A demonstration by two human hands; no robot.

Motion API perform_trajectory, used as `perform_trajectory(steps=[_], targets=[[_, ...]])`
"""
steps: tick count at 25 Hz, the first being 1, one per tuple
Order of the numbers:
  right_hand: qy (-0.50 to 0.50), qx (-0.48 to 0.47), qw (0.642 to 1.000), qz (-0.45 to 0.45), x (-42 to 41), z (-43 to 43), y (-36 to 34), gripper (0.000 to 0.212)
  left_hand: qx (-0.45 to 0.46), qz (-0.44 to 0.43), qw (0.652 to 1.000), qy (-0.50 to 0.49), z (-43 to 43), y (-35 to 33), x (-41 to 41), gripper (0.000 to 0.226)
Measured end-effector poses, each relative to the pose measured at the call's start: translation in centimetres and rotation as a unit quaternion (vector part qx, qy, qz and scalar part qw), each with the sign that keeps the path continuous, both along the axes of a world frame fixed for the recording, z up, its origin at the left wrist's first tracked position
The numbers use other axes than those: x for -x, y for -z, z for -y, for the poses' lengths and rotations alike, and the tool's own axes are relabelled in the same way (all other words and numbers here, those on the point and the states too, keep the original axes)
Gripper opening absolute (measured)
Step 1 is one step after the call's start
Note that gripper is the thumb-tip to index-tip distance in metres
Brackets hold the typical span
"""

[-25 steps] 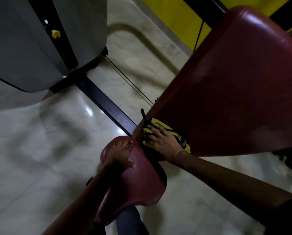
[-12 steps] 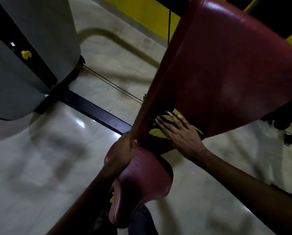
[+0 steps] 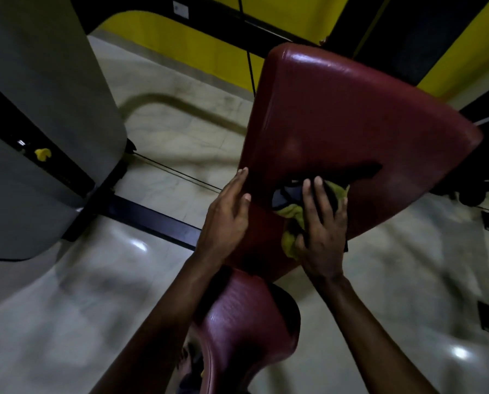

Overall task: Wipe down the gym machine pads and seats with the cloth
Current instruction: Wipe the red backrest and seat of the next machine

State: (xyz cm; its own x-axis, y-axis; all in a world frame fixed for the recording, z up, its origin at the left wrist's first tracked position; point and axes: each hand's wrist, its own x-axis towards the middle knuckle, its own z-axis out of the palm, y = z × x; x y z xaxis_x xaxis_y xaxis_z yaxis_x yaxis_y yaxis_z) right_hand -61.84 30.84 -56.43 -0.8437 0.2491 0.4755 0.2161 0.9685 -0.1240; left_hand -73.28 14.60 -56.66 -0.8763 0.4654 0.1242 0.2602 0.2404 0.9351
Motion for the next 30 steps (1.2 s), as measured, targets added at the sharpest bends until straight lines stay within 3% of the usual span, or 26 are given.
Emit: perform_trajectory(steps=[3,7,11,14,19,21,25,30], targets=[[0.009,0.094,0.995,-0.044,2.3,-0.1,-4.3,0.098,0.003,-0.077,0.997,-0.018,-1.1,-3.2,1.0,0.051],[-0.027,0.05,0.998,-0.032,2.1,-2.4,-6.5,0.098,0.07,-0.191,0.979,-0.014,-3.9,-8.8,2.4,0.053],[0.06,0.113,0.987,-0.102,1.3,-3.5,-7.7,0.092,0.097,-0.231,0.968,0.005,-5.2,-11.4,3.8,0.056],[0.093,0.116,0.984,-0.098,4.2,-1.4,-8.5,0.081,0.125,-0.264,0.956,-0.003,-5.8,-12.4,5.2,0.06],[0.065,0.081,0.994,-0.033,4.1,-2.4,-9.0,0.103,0.182,-0.254,0.947,0.068,-4.2,-13.1,6.2,0.072],[0.106,0.108,0.987,-0.058,1.8,-4.1,-9.1,0.098,0.216,-0.258,0.937,0.092,-4.0,-13.5,6.8,0.069],[0.199,0.173,0.959,-0.1,3.0,-3.9,-11.5,0.095,0.236,-0.346,0.905,0.081,-4.0,-13.1,6.5,0.062],[0.14,0.13,0.977,-0.096,5.0,-5.0,-13.0,0.093,0.286,-0.398,0.861,0.138,-5.5,-13.3,7.8,0.079]])
